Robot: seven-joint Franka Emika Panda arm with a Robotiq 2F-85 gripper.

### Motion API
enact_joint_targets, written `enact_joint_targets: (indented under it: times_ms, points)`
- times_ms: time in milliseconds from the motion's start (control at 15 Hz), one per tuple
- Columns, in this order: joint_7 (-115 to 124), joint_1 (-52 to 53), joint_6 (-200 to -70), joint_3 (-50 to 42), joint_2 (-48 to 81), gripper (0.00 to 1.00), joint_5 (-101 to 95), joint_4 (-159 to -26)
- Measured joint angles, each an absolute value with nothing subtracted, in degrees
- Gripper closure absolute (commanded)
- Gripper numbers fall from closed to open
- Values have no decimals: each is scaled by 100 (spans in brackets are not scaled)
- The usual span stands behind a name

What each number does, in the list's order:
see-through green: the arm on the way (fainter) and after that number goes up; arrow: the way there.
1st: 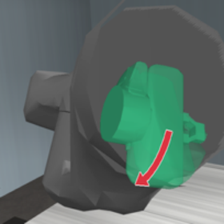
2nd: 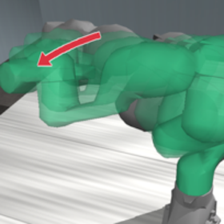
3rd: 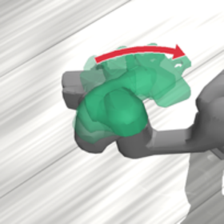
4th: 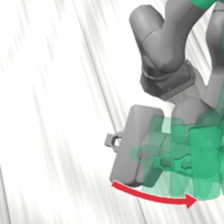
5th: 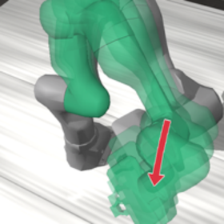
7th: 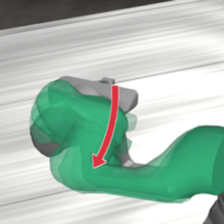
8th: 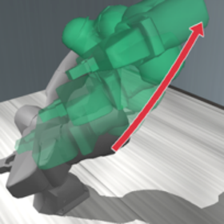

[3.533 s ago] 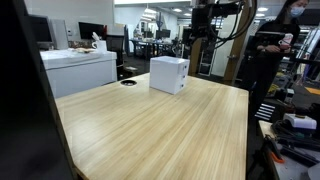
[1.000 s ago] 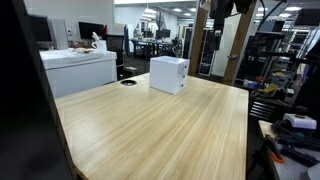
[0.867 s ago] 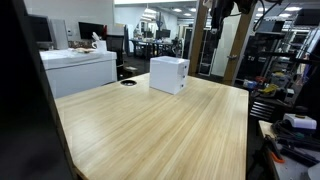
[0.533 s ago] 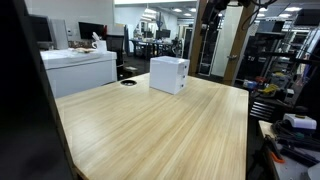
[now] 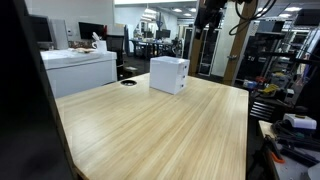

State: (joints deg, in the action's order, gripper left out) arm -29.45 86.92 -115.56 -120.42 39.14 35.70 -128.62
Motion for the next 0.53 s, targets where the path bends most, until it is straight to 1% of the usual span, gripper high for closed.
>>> enact_joint_targets:
  times_ms: [533]
  points:
    - [-2925,9058,-11572,-12067,3879,0,2893,-13010]
